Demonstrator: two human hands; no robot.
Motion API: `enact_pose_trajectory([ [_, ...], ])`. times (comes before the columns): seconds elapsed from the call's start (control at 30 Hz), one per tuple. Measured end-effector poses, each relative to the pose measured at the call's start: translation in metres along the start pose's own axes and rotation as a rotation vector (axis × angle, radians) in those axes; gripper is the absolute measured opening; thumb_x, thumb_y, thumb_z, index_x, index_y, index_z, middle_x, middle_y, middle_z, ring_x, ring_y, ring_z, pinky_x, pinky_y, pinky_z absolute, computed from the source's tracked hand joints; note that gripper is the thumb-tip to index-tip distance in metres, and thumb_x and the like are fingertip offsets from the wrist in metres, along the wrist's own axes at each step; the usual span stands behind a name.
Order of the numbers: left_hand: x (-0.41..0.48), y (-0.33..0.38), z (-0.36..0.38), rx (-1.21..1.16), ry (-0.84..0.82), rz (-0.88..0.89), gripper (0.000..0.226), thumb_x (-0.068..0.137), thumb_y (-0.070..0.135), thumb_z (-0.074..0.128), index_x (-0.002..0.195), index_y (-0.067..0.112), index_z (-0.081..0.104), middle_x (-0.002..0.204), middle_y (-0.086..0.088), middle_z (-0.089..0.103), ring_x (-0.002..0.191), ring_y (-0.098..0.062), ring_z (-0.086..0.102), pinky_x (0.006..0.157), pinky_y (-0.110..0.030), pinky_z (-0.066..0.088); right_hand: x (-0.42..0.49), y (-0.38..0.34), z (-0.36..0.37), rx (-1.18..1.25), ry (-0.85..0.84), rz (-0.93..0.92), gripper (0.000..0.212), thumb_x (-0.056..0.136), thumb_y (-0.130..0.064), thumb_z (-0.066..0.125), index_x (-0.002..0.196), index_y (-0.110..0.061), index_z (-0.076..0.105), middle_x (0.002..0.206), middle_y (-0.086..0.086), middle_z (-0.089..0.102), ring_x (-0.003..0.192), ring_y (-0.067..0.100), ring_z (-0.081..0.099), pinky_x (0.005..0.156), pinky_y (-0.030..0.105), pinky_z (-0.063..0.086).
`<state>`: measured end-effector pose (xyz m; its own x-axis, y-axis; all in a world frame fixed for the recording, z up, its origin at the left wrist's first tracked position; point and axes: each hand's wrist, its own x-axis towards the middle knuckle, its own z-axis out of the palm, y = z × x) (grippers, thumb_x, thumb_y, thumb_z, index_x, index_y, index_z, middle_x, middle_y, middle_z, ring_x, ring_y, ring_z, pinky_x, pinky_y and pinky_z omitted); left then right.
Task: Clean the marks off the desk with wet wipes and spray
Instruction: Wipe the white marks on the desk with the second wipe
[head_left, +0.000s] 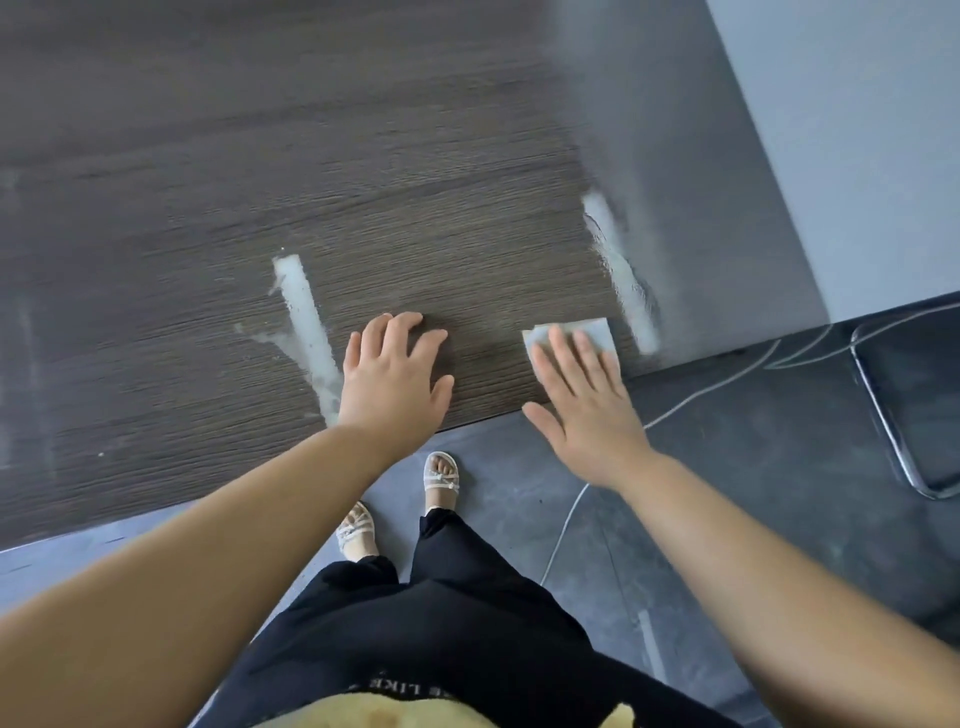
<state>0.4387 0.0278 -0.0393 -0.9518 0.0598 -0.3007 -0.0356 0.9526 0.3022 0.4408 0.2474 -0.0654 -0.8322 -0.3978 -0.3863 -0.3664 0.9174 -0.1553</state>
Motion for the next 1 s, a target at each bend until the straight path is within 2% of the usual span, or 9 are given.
enact_pose_trajectory([
  [0.13,-0.013,-0.03,-0.005,0.033,0.065,-0.03,0.049,0.087,0.032,0.056,0.133,0.016,0.048,0.142,-0.011,0.037,0.133,-0.034,0.027,0.111,-0.05,0.019,0.043,0.009,-0.021,-0.072,0.013,-0.107,0.066,0.086,-0.063,-0.008,0.141,-0.03,-0.019,0.156,-0.007,-0.017,0.144,0.016,-0.018,0.11,0.03,-0.02],
  [0.23,-0.026,-0.061,-0.007,0.052,0.113,-0.113,0.048,0.084,0.029,0.061,0.129,0.013,0.052,0.136,-0.014,0.043,0.127,-0.038,0.034,0.106,-0.054,0.026,0.047,0.025,-0.027,-0.092,-0.015,0.045,0.069,0.091,-0.062,0.002,0.148,-0.025,-0.012,0.158,-0.001,-0.016,0.144,0.018,-0.018,0.113,0.033,-0.016],
  [0.33,-0.04,-0.084,-0.006,0.017,0.183,-0.201,0.045,0.085,0.026,0.062,0.127,0.012,0.052,0.133,-0.014,0.046,0.123,-0.04,0.036,0.102,-0.056,0.029,0.041,-0.03,-0.015,-0.03,-0.011,0.136,0.067,0.096,-0.055,0.009,0.147,-0.021,-0.016,0.155,0.003,-0.024,0.143,0.023,-0.022,0.113,0.039,-0.017],
  [0.5,-0.068,-0.118,-0.006,-0.063,0.26,-0.347,0.047,0.082,0.031,0.046,0.126,0.013,0.052,0.131,-0.011,0.046,0.123,-0.037,0.035,0.103,-0.053,0.028,0.037,-0.191,0.013,-0.031,-0.07,-0.287,0.073,0.086,-0.058,-0.006,0.15,-0.023,-0.007,0.155,0.0,-0.022,0.14,0.022,-0.028,0.116,0.044,-0.012],
  [0.63,-0.089,-0.154,-0.008,-0.074,0.256,-0.418,0.04,0.09,0.026,0.05,0.128,0.014,0.051,0.135,-0.011,0.042,0.127,-0.035,0.031,0.106,-0.052,0.024,0.049,-0.184,0.011,-0.118,-0.066,-0.57,0.063,0.095,-0.056,0.012,0.15,-0.024,0.015,0.158,0.002,0.012,0.146,0.024,0.003,0.117,0.041,-0.002],
  [0.7,-0.097,-0.168,-0.01,-0.076,0.243,-0.444,0.041,0.091,0.024,0.052,0.13,0.015,0.048,0.138,-0.01,0.039,0.129,-0.034,0.027,0.107,-0.051,0.021,0.061,-0.141,0.001,-0.133,0.043,-0.37,0.064,0.096,-0.055,0.011,0.15,-0.022,0.012,0.159,0.003,0.011,0.146,0.025,0.003,0.117,0.041,-0.003],
  [0.77,-0.105,-0.179,-0.013,-0.09,0.24,-0.469,0.041,0.092,0.025,0.05,0.131,0.015,0.047,0.139,-0.01,0.037,0.13,-0.033,0.026,0.108,-0.05,0.02,0.071,-0.11,-0.013,-0.062,-0.007,0.039,0.062,0.098,-0.05,0.013,0.15,-0.021,-0.005,0.159,0.003,-0.01,0.145,0.023,-0.013,0.117,0.041,-0.008],
  [0.87,-0.112,-0.19,-0.015,-0.11,0.228,-0.494,0.041,0.093,0.026,0.047,0.132,0.014,0.045,0.141,-0.009,0.036,0.131,-0.033,0.024,0.109,-0.049,0.02,0.085,-0.154,-0.016,0.034,0.046,0.358,0.068,0.097,-0.053,0.014,0.15,-0.015,-0.007,0.157,0.009,-0.016,0.144,0.029,-0.014,0.116,0.049,-0.006],
  [1.0,-0.12,-0.2,-0.018,-0.181,0.268,-0.552,0.039,0.094,0.028,0.045,0.131,0.017,0.047,0.141,-0.007,0.036,0.132,-0.032,0.024,0.108,-0.047,0.02,0.063,-0.284,0.019,-0.119,-0.07,-0.26,0.07,0.096,-0.058,0.012,0.149,-0.02,-0.012,0.157,0.006,-0.019,0.143,0.028,-0.021,0.115,0.048,-0.012],
])
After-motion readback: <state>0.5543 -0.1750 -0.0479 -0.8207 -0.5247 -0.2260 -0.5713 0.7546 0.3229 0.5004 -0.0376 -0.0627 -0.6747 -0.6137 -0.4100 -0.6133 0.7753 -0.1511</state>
